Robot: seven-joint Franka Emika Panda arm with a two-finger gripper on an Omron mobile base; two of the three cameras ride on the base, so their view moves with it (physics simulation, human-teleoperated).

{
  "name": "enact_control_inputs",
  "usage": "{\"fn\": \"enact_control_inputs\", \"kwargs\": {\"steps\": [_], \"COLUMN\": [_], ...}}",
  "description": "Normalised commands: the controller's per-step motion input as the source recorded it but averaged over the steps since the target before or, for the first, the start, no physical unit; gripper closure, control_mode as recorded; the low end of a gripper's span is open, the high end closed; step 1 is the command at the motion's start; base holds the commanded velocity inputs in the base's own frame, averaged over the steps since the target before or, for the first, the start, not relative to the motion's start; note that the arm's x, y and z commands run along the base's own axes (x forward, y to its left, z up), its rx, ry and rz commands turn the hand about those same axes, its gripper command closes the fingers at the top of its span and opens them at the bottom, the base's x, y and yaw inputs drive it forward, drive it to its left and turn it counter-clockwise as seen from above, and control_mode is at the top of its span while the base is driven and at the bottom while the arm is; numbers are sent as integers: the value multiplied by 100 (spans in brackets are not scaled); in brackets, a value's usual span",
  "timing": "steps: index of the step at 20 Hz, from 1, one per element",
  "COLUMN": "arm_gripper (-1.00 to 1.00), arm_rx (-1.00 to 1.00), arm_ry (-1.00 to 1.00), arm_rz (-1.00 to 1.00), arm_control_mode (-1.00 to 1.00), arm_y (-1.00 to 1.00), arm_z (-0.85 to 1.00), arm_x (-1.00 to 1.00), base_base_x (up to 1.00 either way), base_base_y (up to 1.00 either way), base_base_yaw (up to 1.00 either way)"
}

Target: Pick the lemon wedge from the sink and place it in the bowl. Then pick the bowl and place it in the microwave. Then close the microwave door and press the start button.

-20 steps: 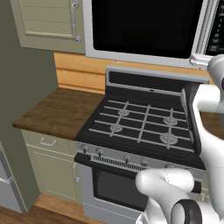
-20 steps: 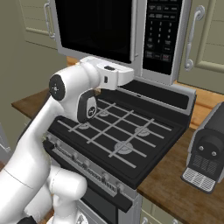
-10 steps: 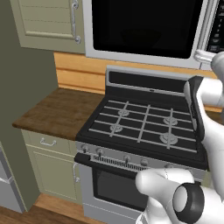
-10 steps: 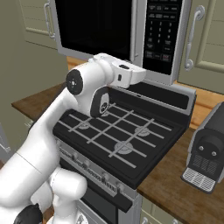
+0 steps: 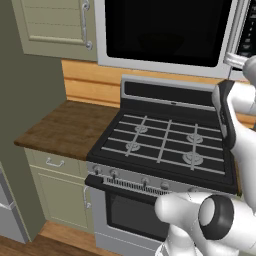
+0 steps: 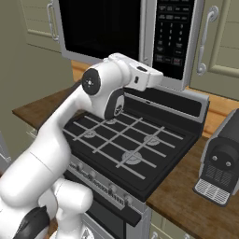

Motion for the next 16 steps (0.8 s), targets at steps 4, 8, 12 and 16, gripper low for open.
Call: {"fn": "enact_control_inputs", "kwargs": {"steps": [4,8,12,16], "arm_gripper": [100,100,100,100], "arm_rx": [1,7,7,1], "arm_ry": [0,0,0,0], "arm_rz": [0,0,0,0], "arm_control_mode": [-100,-100,-100,-100], "arm_y": [-1,-20,-20,-4], "arm_z": [3,10,6,0], "arm_x": [20,22,17,13], "base_base_x": [0,0,0,0], "base_base_y": [0,0,0,0], "base_base_yaw": [0,0,0,0]}}
